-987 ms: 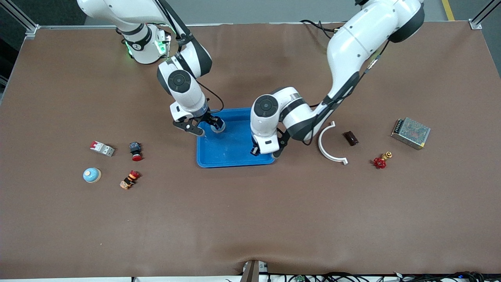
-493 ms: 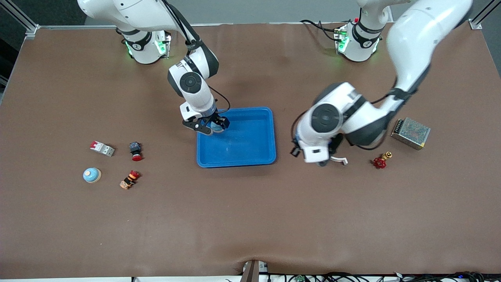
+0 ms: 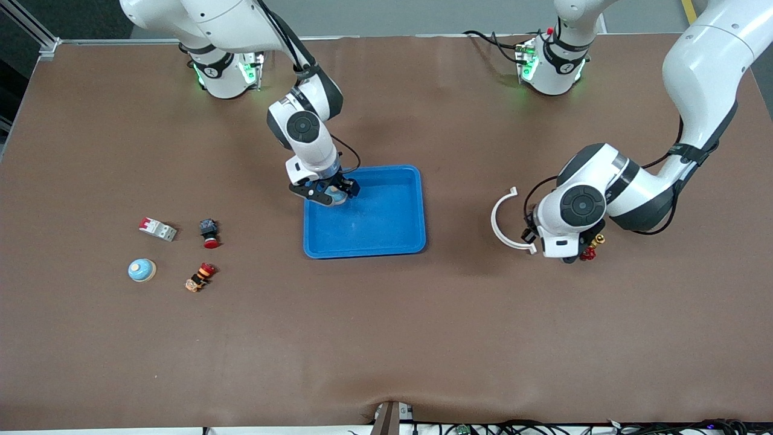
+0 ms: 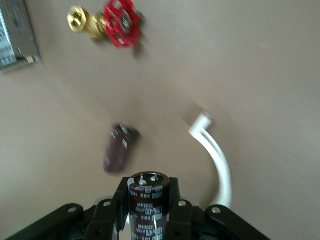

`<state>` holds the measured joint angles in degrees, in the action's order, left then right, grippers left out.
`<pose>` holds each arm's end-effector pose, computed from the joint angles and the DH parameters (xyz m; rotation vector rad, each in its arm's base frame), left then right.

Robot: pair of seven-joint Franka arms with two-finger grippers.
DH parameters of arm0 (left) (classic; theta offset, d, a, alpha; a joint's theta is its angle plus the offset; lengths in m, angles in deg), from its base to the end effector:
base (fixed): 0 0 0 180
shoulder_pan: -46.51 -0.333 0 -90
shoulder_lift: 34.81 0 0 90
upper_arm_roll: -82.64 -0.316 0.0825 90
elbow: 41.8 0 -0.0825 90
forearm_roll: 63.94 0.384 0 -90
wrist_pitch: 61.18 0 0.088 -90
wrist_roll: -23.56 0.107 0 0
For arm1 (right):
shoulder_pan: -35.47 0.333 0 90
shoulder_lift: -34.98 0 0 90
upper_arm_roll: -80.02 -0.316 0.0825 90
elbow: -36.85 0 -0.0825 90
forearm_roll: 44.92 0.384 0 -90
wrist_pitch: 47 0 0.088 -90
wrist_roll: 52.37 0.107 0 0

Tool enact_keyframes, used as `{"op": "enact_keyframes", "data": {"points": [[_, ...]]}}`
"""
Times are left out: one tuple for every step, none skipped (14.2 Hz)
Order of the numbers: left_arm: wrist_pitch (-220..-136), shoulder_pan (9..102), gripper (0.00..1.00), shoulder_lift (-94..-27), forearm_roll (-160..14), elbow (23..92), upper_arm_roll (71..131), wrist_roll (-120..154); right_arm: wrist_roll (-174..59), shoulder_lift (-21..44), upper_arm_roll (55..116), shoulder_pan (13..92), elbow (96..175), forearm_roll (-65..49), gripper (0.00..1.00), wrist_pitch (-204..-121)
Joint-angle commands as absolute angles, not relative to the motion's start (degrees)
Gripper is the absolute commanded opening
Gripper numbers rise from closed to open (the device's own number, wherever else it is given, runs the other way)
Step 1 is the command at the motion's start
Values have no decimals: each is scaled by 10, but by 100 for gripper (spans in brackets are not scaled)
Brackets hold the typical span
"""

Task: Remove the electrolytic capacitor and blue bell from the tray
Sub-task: 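Place the capacitor by the arc while the right gripper lifts the bell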

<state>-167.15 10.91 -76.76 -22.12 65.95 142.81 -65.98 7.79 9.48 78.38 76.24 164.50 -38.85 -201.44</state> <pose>0.5685 -0.1628 0.2540 -2.6444 -1.1257 0.2080 0.4065 0.3672 0.1723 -3.0230 0.6251 0.0498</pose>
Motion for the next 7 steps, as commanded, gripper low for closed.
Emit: {"op": "enact_keyframes", "data": {"points": [[-1684,65,0,-749,-185,712,1438,-621,85,96,791,772,1647,-379,85,-2020],[-1684,38,0,-745,-182,727,1441,-604,85,96,791,773,1647,-383,55,-2020],[-1683,15,0,-737,-180,742,1454,-582,85,96,791,773,1646,-383,21,-2020],[-1684,-9,0,-730,-175,755,1460,-558,85,96,791,773,1646,-383,0,-2020],[-1684,-29,0,-729,-160,766,1461,-540,86,96,791,773,1646,-382,0,-2020],[-1687,-50,0,-730,-142,777,1462,-532,95,96,791,773,1646,-382,0,-2019],[-1701,-68,0,-730,-121,790,1462,-526,102,97,791,773,1643,-382,0,-2015]]}}
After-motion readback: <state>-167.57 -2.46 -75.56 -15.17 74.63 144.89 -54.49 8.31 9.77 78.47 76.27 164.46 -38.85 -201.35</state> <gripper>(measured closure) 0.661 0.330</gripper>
